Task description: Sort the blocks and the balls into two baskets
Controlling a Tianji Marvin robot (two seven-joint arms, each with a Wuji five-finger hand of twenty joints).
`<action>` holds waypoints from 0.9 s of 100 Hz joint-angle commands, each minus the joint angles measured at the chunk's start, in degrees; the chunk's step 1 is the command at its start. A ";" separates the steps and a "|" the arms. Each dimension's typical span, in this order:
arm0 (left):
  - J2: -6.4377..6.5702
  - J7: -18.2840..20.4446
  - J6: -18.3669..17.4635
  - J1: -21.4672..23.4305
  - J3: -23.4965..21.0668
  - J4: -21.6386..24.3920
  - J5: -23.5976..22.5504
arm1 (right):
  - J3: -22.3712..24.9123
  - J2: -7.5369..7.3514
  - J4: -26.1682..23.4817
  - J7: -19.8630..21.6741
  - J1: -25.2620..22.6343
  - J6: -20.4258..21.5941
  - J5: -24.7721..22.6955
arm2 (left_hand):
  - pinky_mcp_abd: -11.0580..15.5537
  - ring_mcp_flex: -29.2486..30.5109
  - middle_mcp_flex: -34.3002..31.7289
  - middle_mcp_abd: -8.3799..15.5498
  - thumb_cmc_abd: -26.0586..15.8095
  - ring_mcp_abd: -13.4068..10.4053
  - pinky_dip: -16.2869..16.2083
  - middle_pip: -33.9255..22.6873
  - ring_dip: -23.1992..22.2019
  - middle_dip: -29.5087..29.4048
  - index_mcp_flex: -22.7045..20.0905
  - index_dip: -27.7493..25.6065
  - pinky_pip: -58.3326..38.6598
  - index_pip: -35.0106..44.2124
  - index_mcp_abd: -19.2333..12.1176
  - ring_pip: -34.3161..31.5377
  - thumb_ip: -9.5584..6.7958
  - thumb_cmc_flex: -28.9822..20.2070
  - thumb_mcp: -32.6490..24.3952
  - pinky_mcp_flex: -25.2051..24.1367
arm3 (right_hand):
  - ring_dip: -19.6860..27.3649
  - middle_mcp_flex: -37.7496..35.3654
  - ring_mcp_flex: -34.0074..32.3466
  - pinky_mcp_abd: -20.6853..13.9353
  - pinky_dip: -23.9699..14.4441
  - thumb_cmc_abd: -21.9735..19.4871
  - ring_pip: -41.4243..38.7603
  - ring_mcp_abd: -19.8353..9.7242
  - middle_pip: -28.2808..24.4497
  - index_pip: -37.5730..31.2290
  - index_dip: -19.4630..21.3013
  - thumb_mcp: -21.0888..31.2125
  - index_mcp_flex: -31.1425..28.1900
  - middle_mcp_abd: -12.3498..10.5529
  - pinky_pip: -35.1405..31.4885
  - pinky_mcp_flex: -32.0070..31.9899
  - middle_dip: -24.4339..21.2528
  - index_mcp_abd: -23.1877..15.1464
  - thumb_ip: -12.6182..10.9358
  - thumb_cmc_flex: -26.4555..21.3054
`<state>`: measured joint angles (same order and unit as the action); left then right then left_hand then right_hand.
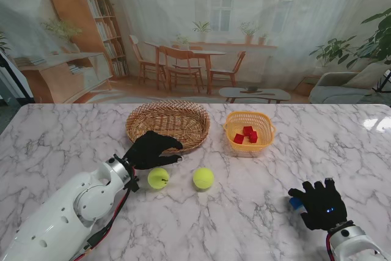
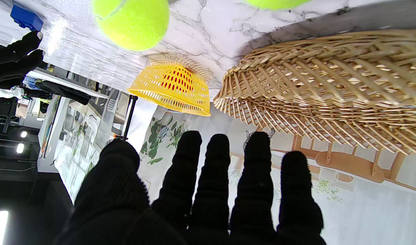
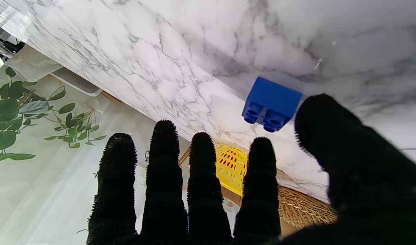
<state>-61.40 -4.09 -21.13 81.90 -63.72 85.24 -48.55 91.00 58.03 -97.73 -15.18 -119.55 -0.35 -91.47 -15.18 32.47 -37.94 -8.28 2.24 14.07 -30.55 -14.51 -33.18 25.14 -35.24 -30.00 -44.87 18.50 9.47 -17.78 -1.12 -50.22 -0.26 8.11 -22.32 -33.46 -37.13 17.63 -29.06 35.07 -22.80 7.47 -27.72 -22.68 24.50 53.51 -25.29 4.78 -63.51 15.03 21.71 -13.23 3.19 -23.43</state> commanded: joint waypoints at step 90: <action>0.01 0.26 -0.11 -0.06 0.28 -0.03 -0.33 | -4.53 -0.23 7.15 -1.29 4.85 -3.15 3.94 | -0.97 0.99 -1.35 0.69 -2.65 -0.02 -0.33 -1.05 -0.51 0.26 -1.78 -0.43 -1.09 0.99 -1.07 -1.30 0.82 0.00 1.47 -0.08 | -1.02 -1.62 -2.61 1.51 0.45 2.46 1.38 -1.10 -0.91 -16.14 9.13 1.64 -7.39 -0.73 0.79 0.15 0.40 -5.77 1.27 -3.66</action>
<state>-61.37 -4.56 -21.21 81.88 -63.62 85.20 -48.80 86.86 57.74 -91.73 -16.19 -114.64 -3.00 -87.69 -15.18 32.48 -37.94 -8.28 2.24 14.07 -30.55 -14.51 -33.21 25.14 -35.24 -30.00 -44.87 18.70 9.47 -17.78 -1.12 -50.22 -0.26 8.12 -22.61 -34.18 -38.63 17.64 -29.06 36.16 -22.80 6.82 -27.70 -36.66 31.74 55.56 -30.74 4.09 -63.37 15.09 21.68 -16.66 3.25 -25.21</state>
